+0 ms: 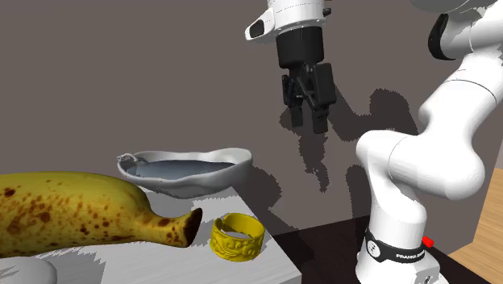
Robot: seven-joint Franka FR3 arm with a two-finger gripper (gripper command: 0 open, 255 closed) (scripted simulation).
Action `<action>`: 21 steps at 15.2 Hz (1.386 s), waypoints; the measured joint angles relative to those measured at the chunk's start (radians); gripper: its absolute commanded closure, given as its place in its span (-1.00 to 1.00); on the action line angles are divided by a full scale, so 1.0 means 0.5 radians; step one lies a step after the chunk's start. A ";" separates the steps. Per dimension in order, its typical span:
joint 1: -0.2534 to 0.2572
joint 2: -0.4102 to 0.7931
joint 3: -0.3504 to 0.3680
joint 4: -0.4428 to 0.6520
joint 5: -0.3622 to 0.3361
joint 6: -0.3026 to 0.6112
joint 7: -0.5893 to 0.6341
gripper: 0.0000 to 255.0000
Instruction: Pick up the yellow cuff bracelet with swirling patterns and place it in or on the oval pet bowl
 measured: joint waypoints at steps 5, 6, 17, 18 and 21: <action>0.016 0.100 0.028 -0.085 0.034 0.266 0.014 -1.00; 0.017 0.122 0.028 -0.107 0.038 0.340 0.009 -1.00; 0.063 0.586 0.074 -0.209 0.116 1.173 -0.003 -1.00; 0.065 0.597 0.078 -0.226 0.119 1.203 -0.001 -1.00; 0.069 0.631 0.083 -0.284 0.127 1.298 -0.006 -1.00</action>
